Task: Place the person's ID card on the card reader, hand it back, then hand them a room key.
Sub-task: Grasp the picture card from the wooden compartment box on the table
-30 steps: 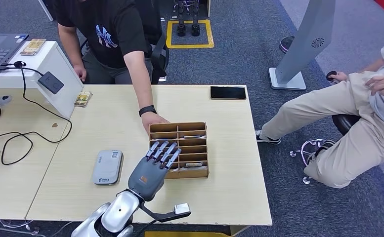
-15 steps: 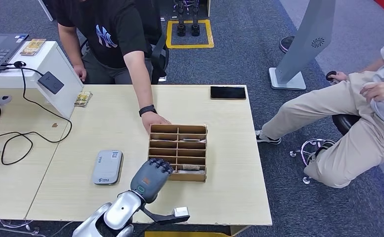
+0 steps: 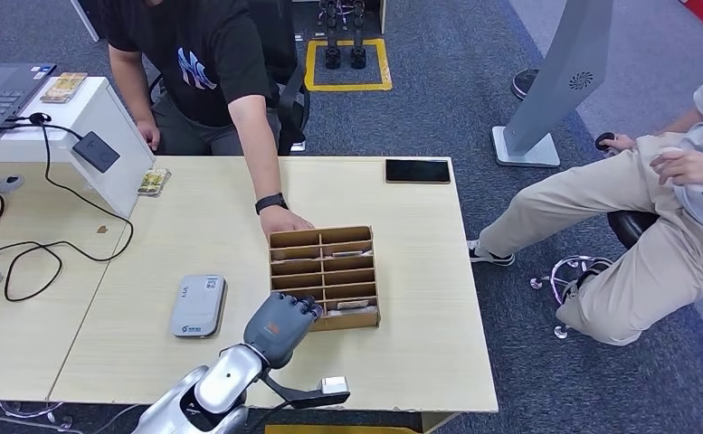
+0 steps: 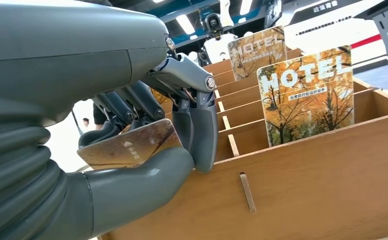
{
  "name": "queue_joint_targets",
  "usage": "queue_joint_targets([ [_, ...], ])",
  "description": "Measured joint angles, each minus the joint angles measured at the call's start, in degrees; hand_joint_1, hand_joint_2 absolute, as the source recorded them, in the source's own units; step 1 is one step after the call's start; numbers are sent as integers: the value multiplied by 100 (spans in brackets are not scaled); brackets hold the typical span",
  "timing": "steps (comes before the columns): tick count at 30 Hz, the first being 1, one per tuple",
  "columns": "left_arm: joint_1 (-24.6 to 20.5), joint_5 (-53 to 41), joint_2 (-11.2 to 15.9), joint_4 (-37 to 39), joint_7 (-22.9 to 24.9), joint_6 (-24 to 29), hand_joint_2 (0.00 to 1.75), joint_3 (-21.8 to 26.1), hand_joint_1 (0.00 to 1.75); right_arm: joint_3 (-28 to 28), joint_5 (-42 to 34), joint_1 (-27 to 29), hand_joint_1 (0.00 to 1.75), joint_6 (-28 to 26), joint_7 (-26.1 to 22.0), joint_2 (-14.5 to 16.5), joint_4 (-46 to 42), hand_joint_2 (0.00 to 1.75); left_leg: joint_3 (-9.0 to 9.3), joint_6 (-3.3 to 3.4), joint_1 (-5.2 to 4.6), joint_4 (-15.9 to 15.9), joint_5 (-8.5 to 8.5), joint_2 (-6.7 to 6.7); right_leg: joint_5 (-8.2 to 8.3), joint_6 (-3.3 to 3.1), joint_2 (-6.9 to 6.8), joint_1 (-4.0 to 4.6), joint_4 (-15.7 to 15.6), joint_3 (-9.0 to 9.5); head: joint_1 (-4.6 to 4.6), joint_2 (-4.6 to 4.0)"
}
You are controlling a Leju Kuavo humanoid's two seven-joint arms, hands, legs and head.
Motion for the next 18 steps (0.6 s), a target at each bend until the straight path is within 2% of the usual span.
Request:
queue_joint_targets([
  [6,29,-16,-30,45,35,105,175,-6,175,0,7,-1,0,0,-8,0,2,175,5,0,0,0,0,0,0,0,0,0,0,6,1,0],
  [9,83,-84,-34,51,55,351,175,-6,175,1,34,-1,0,0,-43,0,6,175,6,0,0,0,0,0,0,0,0,0,0,6,1,0],
  [18,571,-576,-168,-223,253,2125,175,55,175,2,145,-11,0,0,-232,0,101,175,-13,0,0,0,-1,-3,-1,0,-2,0,0,-9,2,0],
])
